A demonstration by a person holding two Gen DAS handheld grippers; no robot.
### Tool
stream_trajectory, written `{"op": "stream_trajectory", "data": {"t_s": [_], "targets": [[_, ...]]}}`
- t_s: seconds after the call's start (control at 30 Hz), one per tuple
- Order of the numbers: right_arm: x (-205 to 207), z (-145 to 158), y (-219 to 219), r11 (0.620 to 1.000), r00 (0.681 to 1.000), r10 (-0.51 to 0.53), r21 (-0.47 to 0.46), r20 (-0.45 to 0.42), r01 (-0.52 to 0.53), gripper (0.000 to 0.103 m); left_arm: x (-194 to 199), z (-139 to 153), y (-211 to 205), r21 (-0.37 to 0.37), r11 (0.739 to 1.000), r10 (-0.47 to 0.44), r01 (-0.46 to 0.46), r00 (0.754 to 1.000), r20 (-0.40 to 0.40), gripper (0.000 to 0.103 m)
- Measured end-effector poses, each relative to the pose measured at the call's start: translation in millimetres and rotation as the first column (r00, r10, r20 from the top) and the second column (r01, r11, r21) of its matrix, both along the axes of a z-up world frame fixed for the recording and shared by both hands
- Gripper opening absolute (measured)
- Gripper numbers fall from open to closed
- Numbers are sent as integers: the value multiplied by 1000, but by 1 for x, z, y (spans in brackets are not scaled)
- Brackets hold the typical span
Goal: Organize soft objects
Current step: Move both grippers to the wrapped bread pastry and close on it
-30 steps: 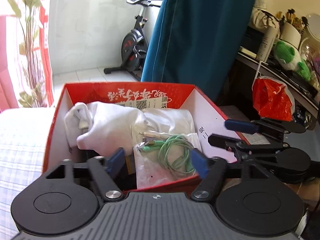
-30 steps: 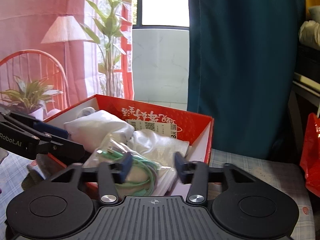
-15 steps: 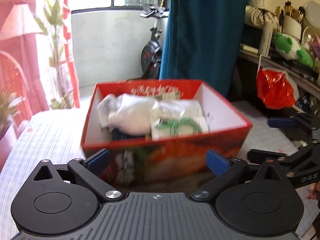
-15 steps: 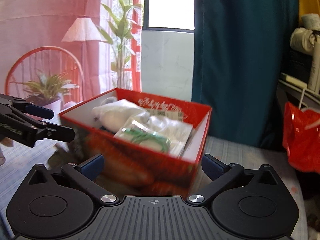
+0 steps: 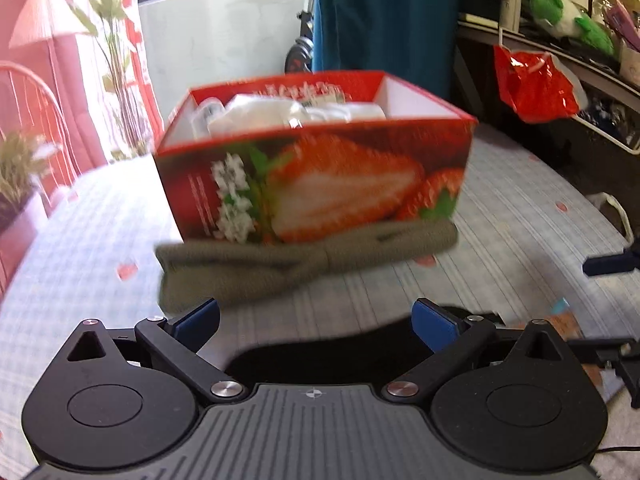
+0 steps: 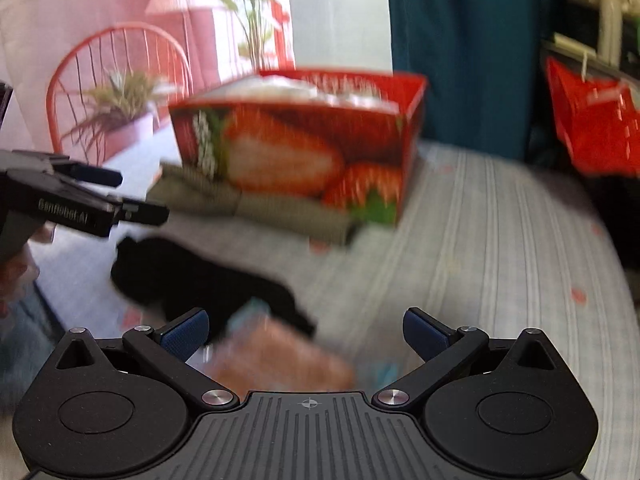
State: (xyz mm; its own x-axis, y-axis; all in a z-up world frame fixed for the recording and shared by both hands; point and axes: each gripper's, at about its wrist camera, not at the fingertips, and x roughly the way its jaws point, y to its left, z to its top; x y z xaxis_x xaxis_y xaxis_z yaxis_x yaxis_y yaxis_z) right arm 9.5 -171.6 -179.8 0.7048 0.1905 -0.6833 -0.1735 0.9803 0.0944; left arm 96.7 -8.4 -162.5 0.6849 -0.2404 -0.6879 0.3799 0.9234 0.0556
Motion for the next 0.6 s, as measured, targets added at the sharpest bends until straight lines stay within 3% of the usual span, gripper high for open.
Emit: {"op": "stream_trajectory", "data": {"t_s": [0.23,0.33,0.6], "targets": [[-30,-21,1,999,992,49,8,-113,-49,102,-15,-18,-3,-68,996,-64,58,994,-93,103],[-29,-28,4,998,988,60,16,-143,-59,93,-12,-21,-4,-109,992,-77,62,986,-148,103],[0,-31,21,993,986,117,11,-117,-116,86,-13,-24,-7,-149,984,-120,95,978,-172,101]]}}
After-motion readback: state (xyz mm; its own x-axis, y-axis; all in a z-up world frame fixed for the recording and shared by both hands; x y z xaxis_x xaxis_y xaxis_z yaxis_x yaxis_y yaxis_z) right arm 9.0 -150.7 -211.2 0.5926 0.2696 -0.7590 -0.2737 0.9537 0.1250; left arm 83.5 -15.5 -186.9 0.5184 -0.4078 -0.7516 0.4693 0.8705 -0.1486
